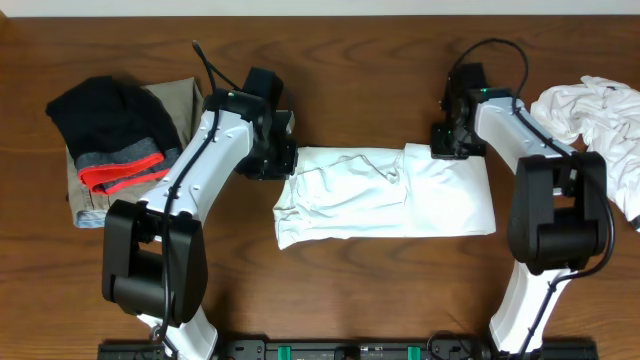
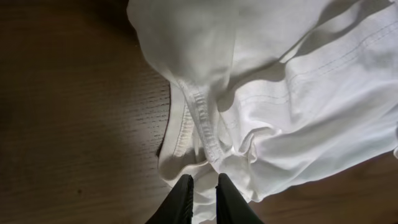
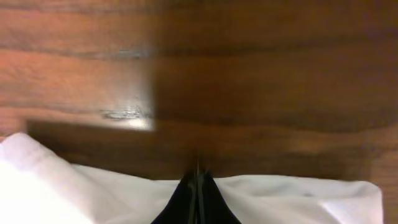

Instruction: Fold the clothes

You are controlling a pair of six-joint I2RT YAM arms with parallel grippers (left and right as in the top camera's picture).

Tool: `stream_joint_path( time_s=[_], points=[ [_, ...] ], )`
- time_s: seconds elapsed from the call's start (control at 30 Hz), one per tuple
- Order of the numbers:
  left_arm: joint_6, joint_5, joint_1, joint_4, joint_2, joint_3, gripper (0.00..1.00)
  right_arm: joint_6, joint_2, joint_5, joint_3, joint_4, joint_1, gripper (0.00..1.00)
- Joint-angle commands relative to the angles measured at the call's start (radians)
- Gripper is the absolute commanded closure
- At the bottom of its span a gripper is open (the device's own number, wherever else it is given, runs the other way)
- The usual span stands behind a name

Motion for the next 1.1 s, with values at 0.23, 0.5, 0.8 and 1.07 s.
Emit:
stream_joint_path(
  time_s=[0.23, 0.5, 0.8, 1.07],
  points=[
    [-0.001, -0.013, 0.004, -0.007, 0.001, 0.011, 0.7, -0.011, -0.033, 0.006, 0.041, -0.072, 0.003, 0.94],
    [-0.001, 0.002, 0.005, 0.039, 0.007, 0.0, 0.35, -0.02, -0.23, 0.035, 0.146, -0.158, 0.002, 0.89],
    [0.063, 0.082, 0.019, 0.045, 0.1, -0.004, 0.34, -0.02, -0.273, 0.035, 0.137, -0.235, 0.002, 0.89],
    [0.136, 0.194, 0.068, 0.035, 0.204, -0.004, 0.34, -0.02, -0.272, 0.034, 0.126, -0.246, 0.002, 0.91]
  ],
)
